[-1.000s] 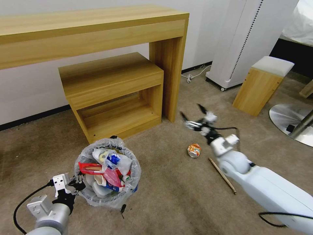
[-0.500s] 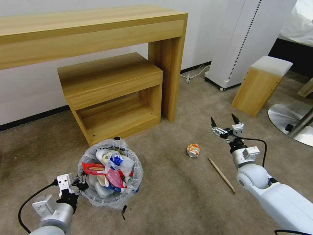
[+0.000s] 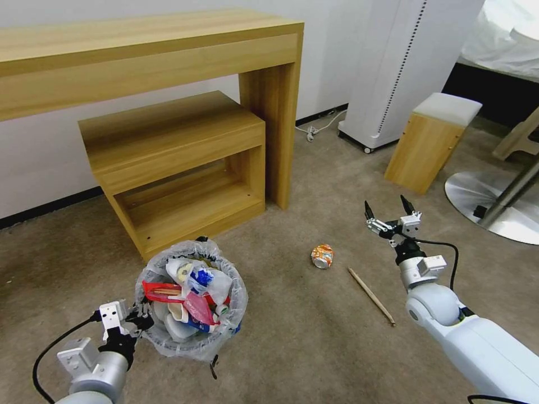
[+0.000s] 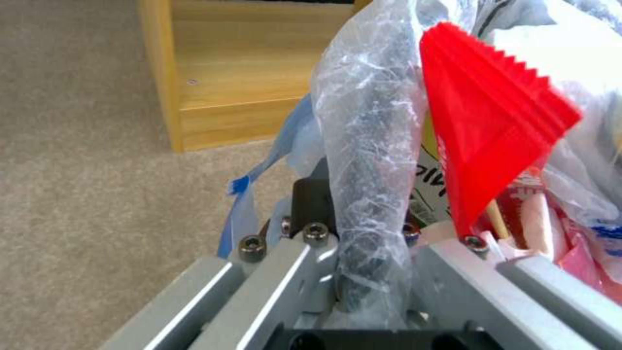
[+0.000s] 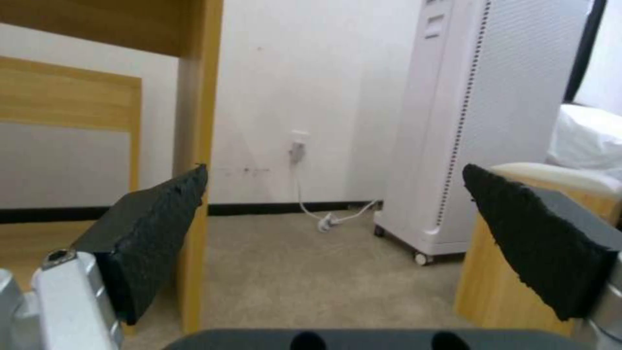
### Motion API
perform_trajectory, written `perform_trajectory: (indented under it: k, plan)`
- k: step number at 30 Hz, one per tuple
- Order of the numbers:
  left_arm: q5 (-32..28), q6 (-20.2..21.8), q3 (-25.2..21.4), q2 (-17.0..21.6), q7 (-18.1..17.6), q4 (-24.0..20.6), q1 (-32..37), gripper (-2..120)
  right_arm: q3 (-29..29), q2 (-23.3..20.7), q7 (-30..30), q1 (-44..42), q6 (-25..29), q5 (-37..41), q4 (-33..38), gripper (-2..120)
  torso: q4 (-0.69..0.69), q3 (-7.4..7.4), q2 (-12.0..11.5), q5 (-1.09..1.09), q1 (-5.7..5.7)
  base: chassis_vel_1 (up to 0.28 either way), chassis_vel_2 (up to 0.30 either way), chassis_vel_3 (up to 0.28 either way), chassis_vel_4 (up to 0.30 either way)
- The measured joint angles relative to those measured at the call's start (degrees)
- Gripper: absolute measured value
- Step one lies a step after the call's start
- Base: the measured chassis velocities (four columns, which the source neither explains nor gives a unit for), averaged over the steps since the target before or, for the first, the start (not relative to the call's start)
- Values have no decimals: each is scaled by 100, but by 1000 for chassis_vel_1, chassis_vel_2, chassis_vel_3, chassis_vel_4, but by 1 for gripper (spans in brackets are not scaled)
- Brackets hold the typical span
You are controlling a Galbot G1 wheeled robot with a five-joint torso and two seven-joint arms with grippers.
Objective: Pick up the trash bin and place the garbage on the floor into it.
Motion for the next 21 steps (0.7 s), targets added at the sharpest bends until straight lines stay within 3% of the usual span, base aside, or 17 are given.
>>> perform_trajectory:
  k: [21]
  plan:
    - [323,-77,11,-179,131,-92,102,1,-6,212,-212,136,217,89,-267,100,1,0,0,0,0,0,0,0,0]
